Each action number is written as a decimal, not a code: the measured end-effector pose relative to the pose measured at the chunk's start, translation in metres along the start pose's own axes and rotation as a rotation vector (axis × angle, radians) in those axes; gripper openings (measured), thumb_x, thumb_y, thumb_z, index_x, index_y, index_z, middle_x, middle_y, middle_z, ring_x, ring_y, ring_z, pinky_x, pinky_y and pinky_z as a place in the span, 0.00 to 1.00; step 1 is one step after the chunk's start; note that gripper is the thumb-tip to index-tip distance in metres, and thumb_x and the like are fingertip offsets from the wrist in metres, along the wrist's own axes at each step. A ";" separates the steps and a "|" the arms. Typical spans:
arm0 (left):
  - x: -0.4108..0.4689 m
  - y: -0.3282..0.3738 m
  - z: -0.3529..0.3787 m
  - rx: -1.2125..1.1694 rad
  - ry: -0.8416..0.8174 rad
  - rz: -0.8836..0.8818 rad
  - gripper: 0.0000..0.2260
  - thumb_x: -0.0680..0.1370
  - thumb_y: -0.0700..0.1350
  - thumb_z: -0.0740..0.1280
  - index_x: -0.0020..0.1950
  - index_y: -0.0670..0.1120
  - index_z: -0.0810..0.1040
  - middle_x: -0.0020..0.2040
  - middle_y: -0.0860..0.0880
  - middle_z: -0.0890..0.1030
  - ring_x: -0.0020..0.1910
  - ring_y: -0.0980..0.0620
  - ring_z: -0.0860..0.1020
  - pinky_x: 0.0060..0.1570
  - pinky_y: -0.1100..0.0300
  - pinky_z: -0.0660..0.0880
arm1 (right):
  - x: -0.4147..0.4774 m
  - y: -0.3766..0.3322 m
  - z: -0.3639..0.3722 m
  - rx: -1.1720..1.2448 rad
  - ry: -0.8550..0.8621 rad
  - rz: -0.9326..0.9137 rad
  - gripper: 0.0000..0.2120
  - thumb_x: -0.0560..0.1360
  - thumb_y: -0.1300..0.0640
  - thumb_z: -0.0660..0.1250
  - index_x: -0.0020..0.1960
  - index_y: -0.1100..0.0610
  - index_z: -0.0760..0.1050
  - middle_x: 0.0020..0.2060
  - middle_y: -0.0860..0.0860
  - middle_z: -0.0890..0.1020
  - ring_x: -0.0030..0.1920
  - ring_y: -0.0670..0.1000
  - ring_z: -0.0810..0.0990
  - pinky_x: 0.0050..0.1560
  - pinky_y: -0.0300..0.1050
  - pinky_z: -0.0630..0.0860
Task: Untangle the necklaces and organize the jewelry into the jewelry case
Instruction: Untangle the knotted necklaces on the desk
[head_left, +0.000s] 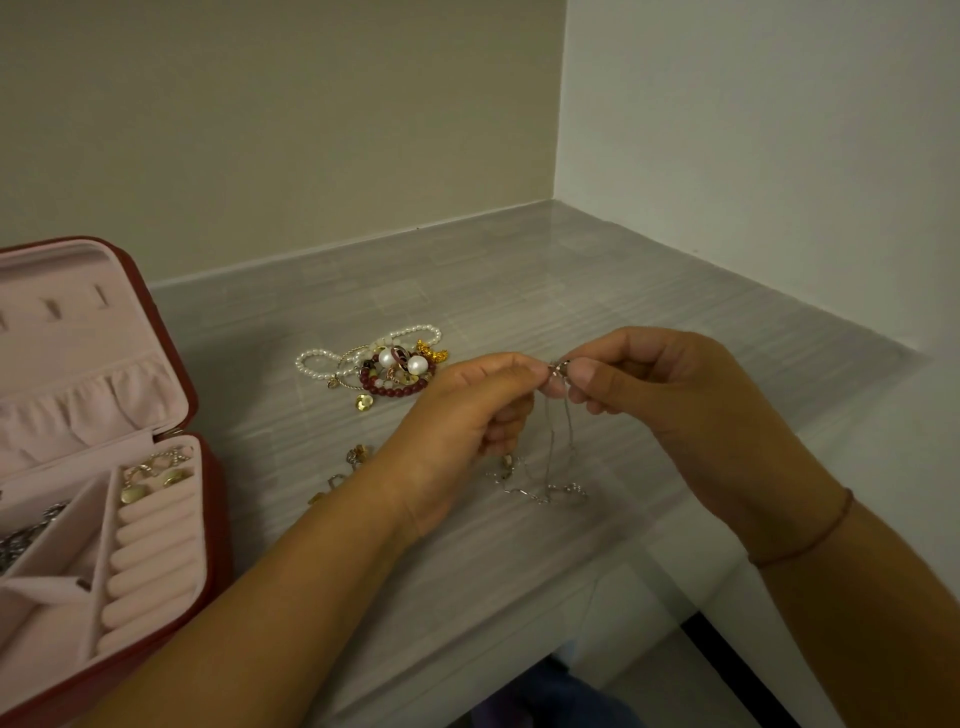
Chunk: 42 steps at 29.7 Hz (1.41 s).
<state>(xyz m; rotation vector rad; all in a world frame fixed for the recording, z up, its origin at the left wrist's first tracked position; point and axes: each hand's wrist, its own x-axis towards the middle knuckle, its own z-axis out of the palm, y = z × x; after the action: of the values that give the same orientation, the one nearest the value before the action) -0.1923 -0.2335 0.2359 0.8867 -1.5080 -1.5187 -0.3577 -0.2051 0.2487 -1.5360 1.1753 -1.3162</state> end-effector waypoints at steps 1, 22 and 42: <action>0.001 -0.001 -0.001 -0.017 0.010 -0.019 0.14 0.78 0.45 0.62 0.34 0.49 0.79 0.28 0.53 0.62 0.27 0.56 0.60 0.29 0.63 0.59 | 0.002 -0.001 -0.003 -0.021 0.007 -0.004 0.03 0.71 0.59 0.69 0.42 0.56 0.82 0.34 0.51 0.84 0.35 0.45 0.79 0.39 0.33 0.75; -0.001 -0.002 0.001 0.292 0.260 0.390 0.11 0.73 0.40 0.73 0.42 0.49 0.71 0.34 0.53 0.71 0.30 0.55 0.65 0.30 0.65 0.65 | 0.022 -0.041 -0.014 -0.379 -0.020 -0.206 0.04 0.72 0.60 0.70 0.46 0.54 0.82 0.33 0.47 0.83 0.33 0.41 0.80 0.38 0.29 0.75; -0.004 0.010 0.000 -0.151 0.102 0.045 0.05 0.65 0.49 0.71 0.36 0.50 0.84 0.34 0.51 0.81 0.28 0.57 0.71 0.27 0.65 0.70 | 0.030 -0.038 -0.008 -0.227 -0.208 -0.090 0.05 0.70 0.62 0.71 0.43 0.53 0.82 0.39 0.51 0.85 0.39 0.44 0.82 0.44 0.32 0.77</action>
<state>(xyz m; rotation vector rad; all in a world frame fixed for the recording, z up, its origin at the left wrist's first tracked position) -0.1902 -0.2292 0.2461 0.8234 -1.3145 -1.5097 -0.3588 -0.2239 0.2938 -1.8595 1.1649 -1.0765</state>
